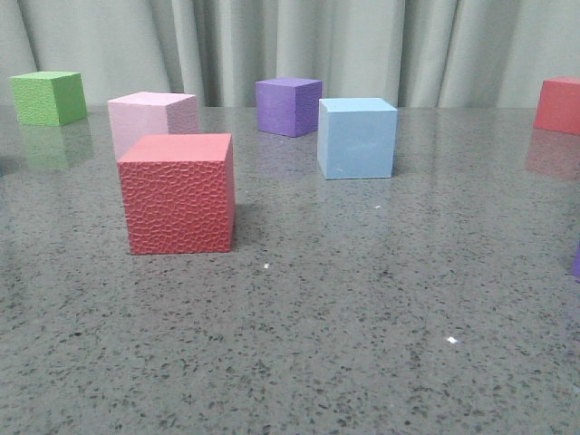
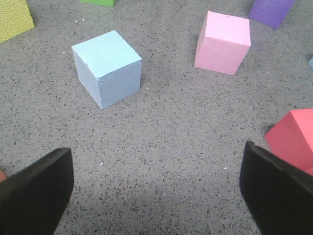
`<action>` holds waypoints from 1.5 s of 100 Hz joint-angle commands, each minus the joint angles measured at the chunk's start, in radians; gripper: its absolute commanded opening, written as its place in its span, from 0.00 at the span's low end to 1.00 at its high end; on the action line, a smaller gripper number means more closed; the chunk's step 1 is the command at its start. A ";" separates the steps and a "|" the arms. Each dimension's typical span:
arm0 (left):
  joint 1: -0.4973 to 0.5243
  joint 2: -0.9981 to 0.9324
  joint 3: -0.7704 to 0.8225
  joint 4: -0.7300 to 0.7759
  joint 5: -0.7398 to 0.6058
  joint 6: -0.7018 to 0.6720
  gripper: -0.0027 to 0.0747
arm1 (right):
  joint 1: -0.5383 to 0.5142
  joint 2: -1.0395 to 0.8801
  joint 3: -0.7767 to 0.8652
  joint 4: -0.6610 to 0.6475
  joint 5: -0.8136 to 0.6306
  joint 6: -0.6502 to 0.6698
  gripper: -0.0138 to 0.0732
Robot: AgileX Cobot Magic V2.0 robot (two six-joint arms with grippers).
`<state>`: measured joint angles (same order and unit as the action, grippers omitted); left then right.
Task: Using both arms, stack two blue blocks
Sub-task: 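Open the right gripper and raise it away from the cube, then lower the open left gripper over the other light blue cube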
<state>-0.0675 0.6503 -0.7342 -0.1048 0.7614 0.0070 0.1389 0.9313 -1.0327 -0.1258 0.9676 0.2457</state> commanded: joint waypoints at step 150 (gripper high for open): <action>0.006 0.607 -0.465 0.035 -0.090 -0.170 0.88 | -0.008 -0.275 0.178 -0.059 -0.054 -0.009 0.80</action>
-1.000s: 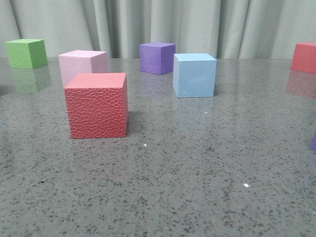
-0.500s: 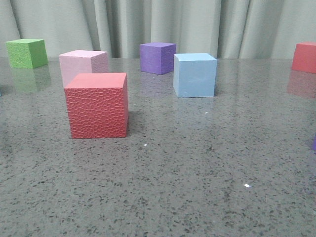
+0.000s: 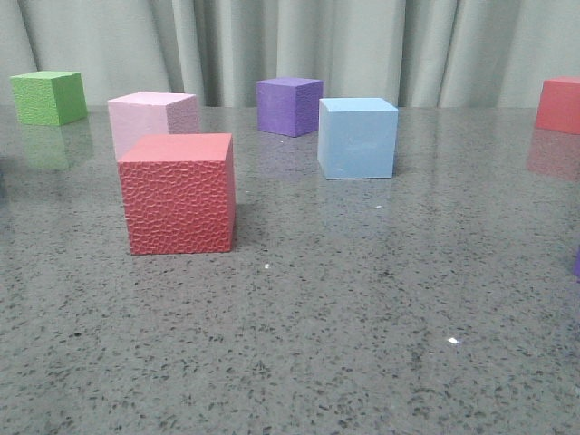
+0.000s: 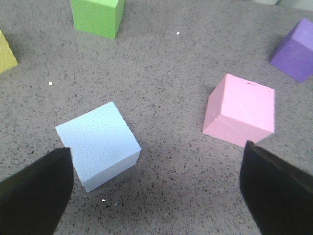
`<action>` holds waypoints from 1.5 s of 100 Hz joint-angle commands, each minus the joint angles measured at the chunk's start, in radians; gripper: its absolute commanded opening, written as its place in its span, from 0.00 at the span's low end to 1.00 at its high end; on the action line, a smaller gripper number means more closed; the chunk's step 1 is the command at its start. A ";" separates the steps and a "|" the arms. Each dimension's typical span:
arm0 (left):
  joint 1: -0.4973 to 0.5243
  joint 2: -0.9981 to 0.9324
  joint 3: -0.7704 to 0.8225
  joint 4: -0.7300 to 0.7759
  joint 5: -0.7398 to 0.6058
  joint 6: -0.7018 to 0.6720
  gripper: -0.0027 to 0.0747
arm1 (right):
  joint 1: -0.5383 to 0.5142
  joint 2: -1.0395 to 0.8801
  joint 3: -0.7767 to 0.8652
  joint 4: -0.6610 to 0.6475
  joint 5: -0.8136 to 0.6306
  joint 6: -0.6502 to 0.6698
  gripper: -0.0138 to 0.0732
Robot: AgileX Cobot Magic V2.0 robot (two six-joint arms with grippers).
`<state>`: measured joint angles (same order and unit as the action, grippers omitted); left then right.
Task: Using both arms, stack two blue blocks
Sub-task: 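Lower the open left gripper over the other light blue cube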
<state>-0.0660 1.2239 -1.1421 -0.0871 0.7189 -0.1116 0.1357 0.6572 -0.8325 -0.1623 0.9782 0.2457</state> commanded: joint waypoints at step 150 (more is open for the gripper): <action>0.004 0.280 -0.082 0.215 -0.052 -0.323 0.88 | -0.004 -0.001 -0.023 -0.012 -0.092 -0.009 0.80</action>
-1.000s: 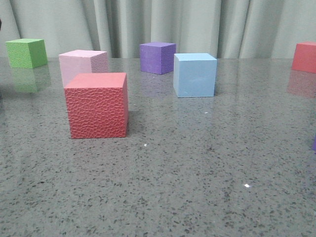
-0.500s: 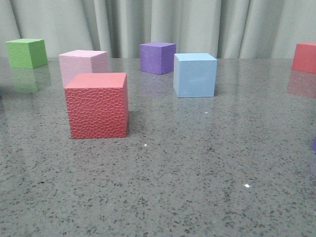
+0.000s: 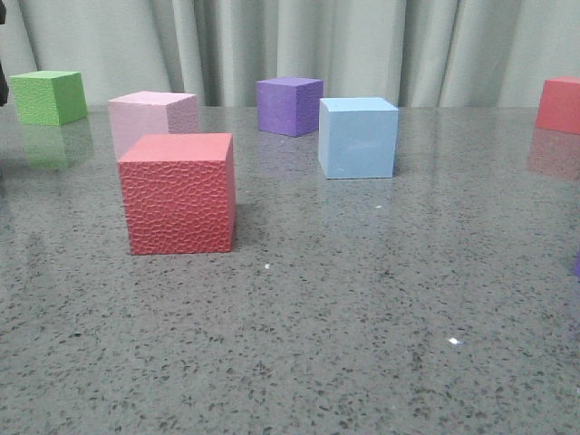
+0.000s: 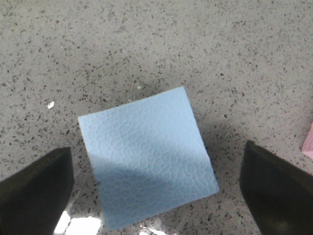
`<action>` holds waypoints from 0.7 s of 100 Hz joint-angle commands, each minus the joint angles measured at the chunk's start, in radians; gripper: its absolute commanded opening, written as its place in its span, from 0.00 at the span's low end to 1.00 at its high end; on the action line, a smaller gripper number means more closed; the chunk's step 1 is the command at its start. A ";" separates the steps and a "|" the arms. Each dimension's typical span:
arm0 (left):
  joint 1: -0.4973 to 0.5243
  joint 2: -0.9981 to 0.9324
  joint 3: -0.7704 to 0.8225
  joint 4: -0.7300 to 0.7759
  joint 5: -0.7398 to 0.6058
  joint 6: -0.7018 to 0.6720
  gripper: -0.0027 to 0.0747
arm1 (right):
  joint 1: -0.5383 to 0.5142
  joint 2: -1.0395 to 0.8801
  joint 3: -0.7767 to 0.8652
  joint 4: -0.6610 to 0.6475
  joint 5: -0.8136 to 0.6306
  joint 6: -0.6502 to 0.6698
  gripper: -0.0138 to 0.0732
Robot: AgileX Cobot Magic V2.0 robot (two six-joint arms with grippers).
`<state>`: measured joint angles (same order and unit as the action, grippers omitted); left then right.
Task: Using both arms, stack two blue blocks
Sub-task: 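Lower the open left gripper over the other light blue cube, then close the left gripper on the light blue cube and lift it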
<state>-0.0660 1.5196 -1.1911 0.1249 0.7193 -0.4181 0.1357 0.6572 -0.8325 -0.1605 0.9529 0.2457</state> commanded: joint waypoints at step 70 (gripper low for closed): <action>0.004 0.034 -0.035 0.003 -0.075 -0.022 0.65 | -0.004 -0.001 -0.023 -0.014 -0.066 -0.009 0.80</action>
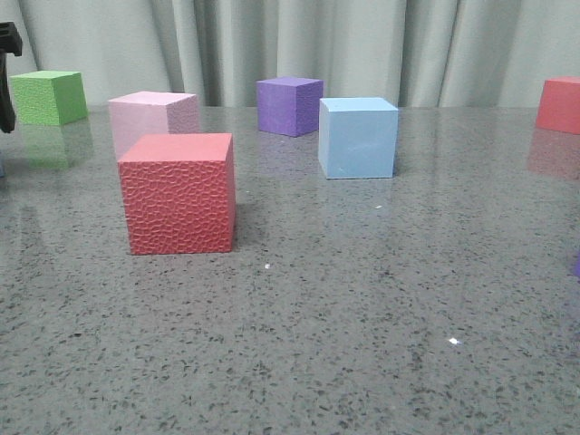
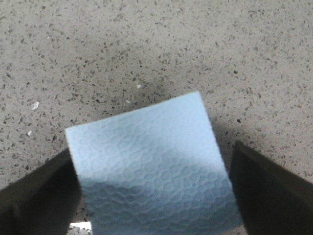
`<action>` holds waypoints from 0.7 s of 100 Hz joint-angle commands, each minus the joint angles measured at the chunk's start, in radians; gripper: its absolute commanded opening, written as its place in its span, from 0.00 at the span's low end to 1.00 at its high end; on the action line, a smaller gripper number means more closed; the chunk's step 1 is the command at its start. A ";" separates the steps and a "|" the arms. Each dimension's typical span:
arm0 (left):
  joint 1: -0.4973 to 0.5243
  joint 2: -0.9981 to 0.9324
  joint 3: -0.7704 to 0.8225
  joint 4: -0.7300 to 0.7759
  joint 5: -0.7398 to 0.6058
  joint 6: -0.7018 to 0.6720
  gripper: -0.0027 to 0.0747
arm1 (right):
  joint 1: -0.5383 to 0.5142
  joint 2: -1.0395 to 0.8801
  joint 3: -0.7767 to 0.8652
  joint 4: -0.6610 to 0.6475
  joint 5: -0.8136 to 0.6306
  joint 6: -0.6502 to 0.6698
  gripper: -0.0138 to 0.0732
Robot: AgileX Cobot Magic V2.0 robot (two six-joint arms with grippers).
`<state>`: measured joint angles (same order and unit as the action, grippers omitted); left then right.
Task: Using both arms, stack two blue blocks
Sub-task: 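Close the left gripper on the light blue cube and lift it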
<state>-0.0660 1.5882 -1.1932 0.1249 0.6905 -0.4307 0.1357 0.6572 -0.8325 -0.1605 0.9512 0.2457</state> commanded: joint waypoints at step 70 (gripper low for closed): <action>-0.038 -0.081 -0.155 -0.013 0.100 0.103 0.41 | -0.004 0.000 -0.023 -0.014 -0.067 -0.009 0.80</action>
<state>-0.0771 1.5667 -1.2734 0.1191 0.7817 -0.3661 0.1357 0.6572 -0.8325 -0.1605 0.9512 0.2457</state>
